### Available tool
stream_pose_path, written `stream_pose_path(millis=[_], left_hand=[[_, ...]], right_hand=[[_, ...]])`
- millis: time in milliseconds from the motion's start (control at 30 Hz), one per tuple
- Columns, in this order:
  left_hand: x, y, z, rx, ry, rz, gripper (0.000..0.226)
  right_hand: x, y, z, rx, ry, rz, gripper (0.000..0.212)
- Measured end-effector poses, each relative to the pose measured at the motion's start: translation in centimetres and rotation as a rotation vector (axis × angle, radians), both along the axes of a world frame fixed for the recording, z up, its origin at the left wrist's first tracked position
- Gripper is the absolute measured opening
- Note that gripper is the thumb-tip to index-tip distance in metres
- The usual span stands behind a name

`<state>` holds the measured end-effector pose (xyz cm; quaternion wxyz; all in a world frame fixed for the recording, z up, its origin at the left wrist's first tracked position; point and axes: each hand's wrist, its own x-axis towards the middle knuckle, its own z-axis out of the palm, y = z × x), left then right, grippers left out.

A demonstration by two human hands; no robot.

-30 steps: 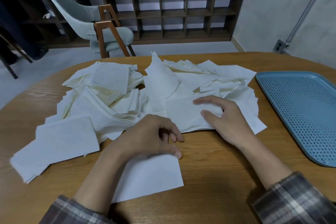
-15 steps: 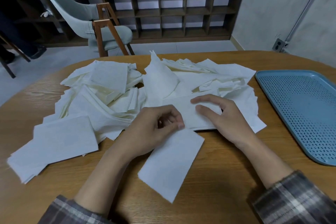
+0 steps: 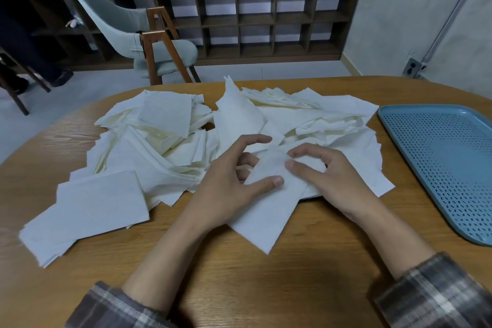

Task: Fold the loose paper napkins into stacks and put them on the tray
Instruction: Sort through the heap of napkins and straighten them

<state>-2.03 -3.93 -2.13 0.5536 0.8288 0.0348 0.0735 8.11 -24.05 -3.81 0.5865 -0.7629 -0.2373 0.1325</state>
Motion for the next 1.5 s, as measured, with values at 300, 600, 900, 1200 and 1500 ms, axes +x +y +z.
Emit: stream_pose_path(millis=[300,600,900,1200,1500], left_hand=[[0.4,0.9,0.1,-0.061,-0.081,0.192,0.04],[0.3,0.5,-0.1,-0.02,-0.095,0.141,0.039],[0.6,0.4,-1.1,0.066,-0.13,0.217,0.035],[0.3,0.3,0.1,-0.185,0.025,0.125,0.038],[0.7,0.5,-1.2,-0.087,-0.063,0.192,0.039]], right_hand=[[-0.4,0.1,0.8,0.108,0.096,0.042,0.027],[-1.1,0.3,0.9,0.068,0.056,0.134,0.073],[-1.1,0.3,0.8,0.064,0.029,0.117,0.071],[-0.5,0.2,0.9,0.368,0.162,0.064,0.072],[-0.5,-0.6,1.5,0.115,-0.055,0.23,0.032]])
